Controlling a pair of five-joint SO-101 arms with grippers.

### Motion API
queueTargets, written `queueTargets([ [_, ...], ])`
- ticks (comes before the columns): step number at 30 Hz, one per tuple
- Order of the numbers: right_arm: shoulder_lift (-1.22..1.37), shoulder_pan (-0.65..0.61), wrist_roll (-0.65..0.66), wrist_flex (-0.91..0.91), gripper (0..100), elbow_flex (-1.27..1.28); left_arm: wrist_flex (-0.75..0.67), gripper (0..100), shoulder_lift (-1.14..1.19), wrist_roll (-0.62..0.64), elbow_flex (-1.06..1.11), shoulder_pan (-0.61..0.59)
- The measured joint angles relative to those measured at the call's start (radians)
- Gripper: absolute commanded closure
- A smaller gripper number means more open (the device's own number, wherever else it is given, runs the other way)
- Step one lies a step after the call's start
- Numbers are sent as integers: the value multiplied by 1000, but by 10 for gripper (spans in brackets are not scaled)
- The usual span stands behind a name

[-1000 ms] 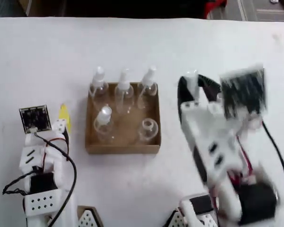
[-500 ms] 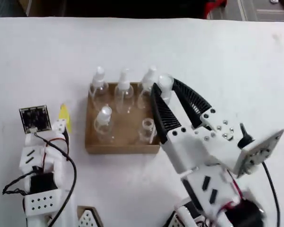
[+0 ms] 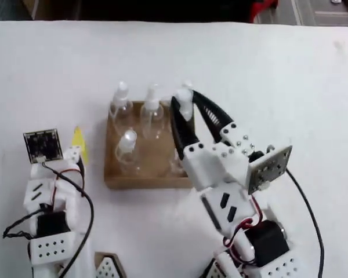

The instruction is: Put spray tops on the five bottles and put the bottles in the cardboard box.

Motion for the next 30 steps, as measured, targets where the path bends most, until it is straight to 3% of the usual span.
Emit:
queueTargets([
  [8,-2,78,0,-29,983,63,0,833,0,0,0,0],
  [15,0,77,2,-138,983,144,0,833,0,0,0,0],
  [30,-6,61,3,-144,983,285,0,833,0,0,0,0],
])
